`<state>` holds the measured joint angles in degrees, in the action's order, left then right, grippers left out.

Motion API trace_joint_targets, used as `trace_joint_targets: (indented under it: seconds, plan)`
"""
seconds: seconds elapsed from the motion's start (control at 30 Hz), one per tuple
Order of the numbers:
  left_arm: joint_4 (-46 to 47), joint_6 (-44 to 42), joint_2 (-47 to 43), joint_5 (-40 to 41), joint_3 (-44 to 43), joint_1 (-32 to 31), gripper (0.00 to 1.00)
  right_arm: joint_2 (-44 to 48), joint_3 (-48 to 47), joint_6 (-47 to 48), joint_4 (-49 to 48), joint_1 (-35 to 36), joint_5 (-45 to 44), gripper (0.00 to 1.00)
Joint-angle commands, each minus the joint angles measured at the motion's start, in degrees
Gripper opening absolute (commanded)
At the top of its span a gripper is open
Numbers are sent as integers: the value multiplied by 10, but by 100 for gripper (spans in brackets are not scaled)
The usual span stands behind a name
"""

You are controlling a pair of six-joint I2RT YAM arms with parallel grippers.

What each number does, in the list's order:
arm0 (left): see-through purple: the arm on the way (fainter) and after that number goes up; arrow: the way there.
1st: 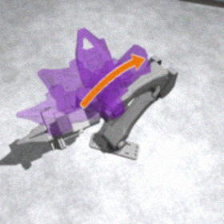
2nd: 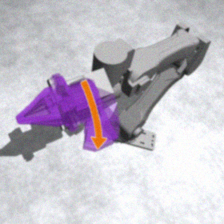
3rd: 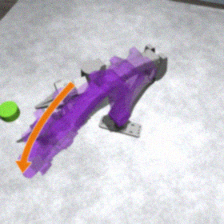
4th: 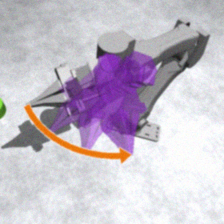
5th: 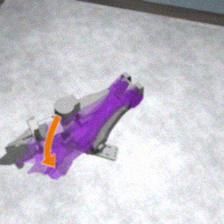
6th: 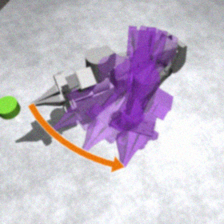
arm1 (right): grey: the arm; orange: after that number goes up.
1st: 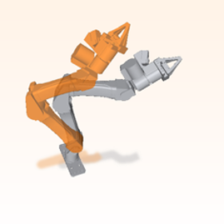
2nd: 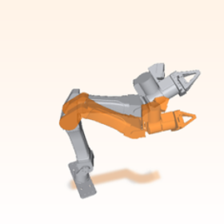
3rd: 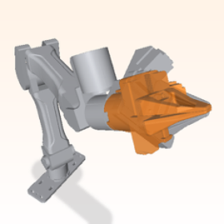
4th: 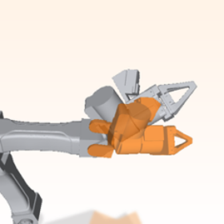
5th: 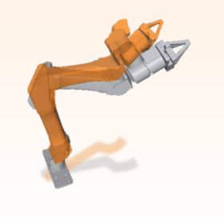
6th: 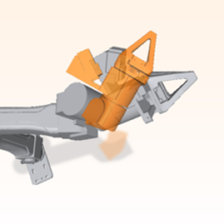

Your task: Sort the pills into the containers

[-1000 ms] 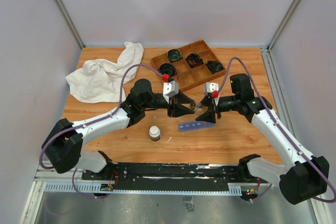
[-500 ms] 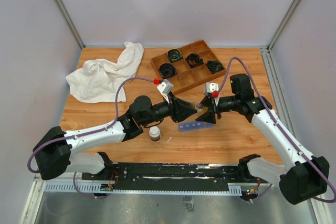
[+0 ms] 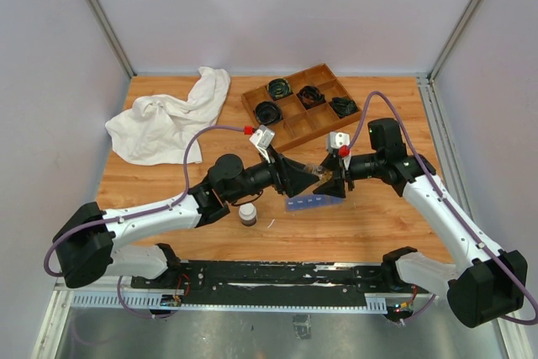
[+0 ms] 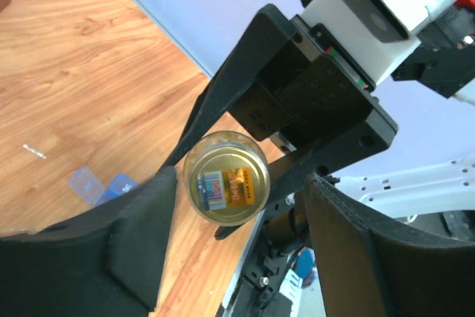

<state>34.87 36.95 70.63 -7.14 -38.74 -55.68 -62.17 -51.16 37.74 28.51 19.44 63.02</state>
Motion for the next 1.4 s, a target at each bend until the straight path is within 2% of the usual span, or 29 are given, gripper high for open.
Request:
trace_joint_targets:
  seconds: [0.0, 0.13, 0.17, 0.37, 0.53, 0.67, 0.83, 1.03, 1.2, 1.37]
  plan:
    - [28, -2, -13, -6, -8, -4, 82, 3, -16, 3, -3, 2, 15, 1]
    - [2, -13, -27, 8, -6, -4, 98, 2, -16, 3, -3, 2, 15, 1]
    - [-3, -16, -31, 13, -3, -4, 99, 2, -16, 3, -4, 2, 15, 1]
    - [-38, -32, -65, 46, 11, -4, 99, 2, -16, 3, -4, 3, 16, 1]
    - [-55, -79, -82, 62, 12, -4, 99, 2, -16, 3, -4, 2, 16, 1]
    - [-64, -162, -77, 20, 0, -2, 99, 2, -16, 3, -4, 2, 17, 1]
    - [-87, -308, -70, -62, -13, 8, 99, 2, -16, 3, -4, 2, 18, 1]
    - [-43, -461, -76, -247, 7, 50, 99, 1, -16, 4, -3, 2, 19, 1]
    - [-50, -519, -60, -298, -10, 56, 99, 0, -16, 4, -4, 2, 19, 1]
    - [-81, -513, -15, -306, -55, 76, 99, 1, -15, 4, -3, 2, 19, 1]
